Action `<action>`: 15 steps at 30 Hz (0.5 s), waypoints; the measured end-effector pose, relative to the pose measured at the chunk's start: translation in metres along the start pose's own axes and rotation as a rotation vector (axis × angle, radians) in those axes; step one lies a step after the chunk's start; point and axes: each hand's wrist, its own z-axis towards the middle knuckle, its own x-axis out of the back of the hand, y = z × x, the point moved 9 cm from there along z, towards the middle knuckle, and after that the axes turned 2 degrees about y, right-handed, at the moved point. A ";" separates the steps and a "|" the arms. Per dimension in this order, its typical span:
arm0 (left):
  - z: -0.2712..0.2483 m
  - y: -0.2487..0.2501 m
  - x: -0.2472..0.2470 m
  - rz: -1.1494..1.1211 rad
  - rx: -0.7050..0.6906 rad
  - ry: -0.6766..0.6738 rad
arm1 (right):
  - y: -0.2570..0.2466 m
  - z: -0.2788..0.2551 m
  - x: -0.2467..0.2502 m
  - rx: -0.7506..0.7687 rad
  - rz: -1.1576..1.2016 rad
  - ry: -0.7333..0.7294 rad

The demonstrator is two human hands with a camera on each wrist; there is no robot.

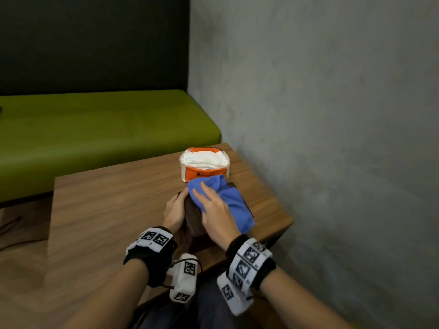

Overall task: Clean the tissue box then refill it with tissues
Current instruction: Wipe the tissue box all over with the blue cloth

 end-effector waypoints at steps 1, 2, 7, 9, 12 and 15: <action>-0.005 0.006 0.004 -0.001 -0.012 0.021 | -0.010 -0.008 -0.004 0.066 0.001 -0.032; -0.008 0.008 0.009 0.000 -0.012 0.041 | -0.015 -0.017 -0.004 0.130 -0.006 -0.046; -0.031 0.030 0.009 0.094 -0.116 0.025 | 0.031 -0.008 0.025 0.059 -0.038 0.079; -0.049 0.052 -0.008 0.153 -0.247 -0.016 | 0.040 0.012 0.037 -0.067 0.030 0.187; -0.059 0.068 -0.022 0.238 -0.441 -0.057 | -0.003 0.021 0.032 0.090 0.093 0.237; -0.055 0.070 -0.013 0.340 -0.523 -0.048 | -0.011 0.016 0.032 0.260 0.012 0.198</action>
